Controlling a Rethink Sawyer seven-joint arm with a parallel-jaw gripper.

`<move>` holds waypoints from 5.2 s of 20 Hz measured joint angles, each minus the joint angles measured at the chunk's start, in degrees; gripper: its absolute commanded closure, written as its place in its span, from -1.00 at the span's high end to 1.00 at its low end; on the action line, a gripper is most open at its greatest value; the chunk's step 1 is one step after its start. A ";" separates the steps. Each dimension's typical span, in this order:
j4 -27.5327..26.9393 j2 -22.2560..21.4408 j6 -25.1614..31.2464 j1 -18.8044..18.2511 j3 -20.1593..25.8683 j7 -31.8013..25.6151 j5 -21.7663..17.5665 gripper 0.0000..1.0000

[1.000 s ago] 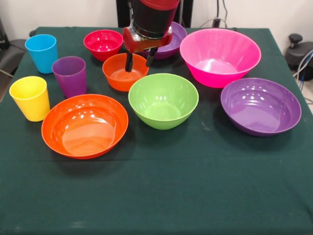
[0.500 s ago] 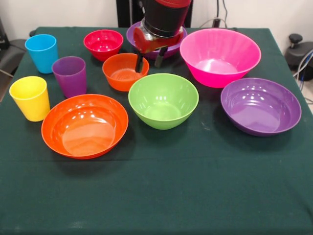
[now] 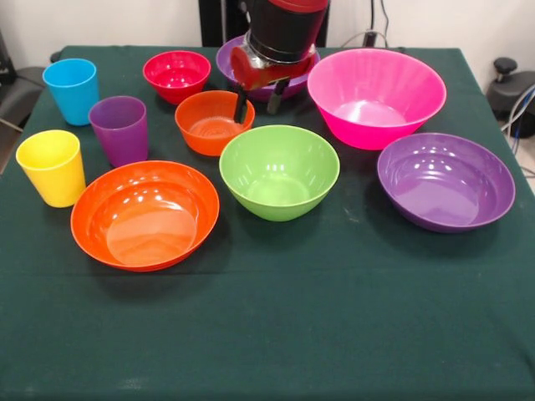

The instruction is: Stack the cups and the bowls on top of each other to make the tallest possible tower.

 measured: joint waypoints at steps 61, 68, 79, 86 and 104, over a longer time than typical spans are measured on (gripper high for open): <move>7.70 -4.66 2.14 -9.98 4.37 0.00 -7.08 1.00; 6.75 -5.55 5.36 -10.06 5.87 0.00 -7.00 1.00; 1.82 -5.53 9.16 -10.34 8.88 0.00 -6.98 1.00; -1.78 -4.34 10.48 -11.55 11.10 -0.01 -7.04 1.00; -9.85 -1.62 16.16 -13.49 14.14 -4.84 -7.36 1.00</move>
